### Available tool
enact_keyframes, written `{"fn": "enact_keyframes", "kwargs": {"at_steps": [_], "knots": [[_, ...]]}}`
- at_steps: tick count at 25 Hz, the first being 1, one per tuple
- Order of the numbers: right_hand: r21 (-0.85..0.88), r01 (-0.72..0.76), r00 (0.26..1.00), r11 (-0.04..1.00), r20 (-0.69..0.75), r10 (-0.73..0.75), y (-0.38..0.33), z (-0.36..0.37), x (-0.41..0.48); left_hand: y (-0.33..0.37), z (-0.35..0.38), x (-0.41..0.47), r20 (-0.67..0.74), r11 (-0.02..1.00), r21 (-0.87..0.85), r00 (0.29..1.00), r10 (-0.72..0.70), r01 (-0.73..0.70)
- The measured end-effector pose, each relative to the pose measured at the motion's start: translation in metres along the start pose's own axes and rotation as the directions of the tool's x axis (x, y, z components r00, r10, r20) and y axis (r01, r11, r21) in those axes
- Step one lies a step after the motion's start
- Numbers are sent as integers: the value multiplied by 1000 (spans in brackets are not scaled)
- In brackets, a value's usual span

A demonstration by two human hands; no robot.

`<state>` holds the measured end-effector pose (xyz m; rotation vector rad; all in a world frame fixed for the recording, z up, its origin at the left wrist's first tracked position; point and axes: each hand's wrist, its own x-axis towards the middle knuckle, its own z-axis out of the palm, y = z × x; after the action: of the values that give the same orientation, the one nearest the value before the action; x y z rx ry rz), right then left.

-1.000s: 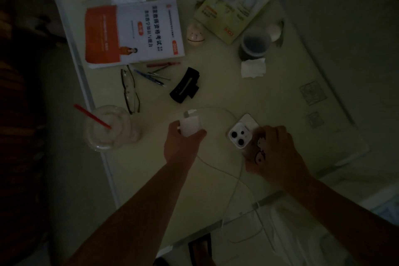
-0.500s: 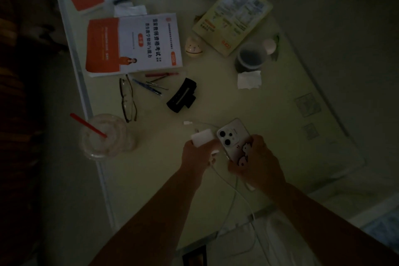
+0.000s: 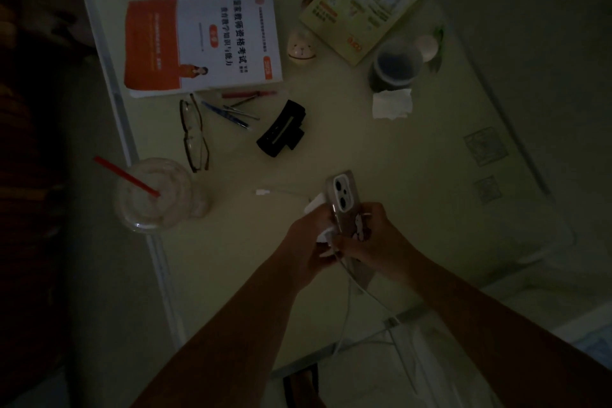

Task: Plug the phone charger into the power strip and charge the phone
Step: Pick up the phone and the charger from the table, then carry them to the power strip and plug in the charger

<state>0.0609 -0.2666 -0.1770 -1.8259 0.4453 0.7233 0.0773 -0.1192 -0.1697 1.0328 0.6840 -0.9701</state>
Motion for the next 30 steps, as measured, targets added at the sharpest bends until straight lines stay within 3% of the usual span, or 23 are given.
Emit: {"fn": "enact_keyframes", "kwargs": {"at_steps": [4, 6, 9, 16, 21, 30], "knots": [[-100, 104, 995, 990, 5, -104, -12, -4, -20, 5, -1, -19, -133, 982, 113, 977, 166, -152], [-162, 158, 982, 974, -78, -173, -19, -9, -31, 7, 2, -29, -241, 940, 215, 918, 315, -266], [-212, 201, 962, 956, -144, -234, -42, -10, -52, 7, 7, -61, -331, 911, 201, 850, 409, -360], [-174, 420, 895, 891, -87, -438, -121, 33, -126, -24, -6, -175, -494, 812, 239, 653, 574, -533], [-136, 565, 825, 814, 81, -559, -194, 107, -166, -32, -60, -275, -659, 681, 314, 365, 658, -661], [-234, 753, 655, 615, 353, -668, -288, 317, -237, -31, -225, -443, -850, 560, 413, -82, 521, -719]]}}
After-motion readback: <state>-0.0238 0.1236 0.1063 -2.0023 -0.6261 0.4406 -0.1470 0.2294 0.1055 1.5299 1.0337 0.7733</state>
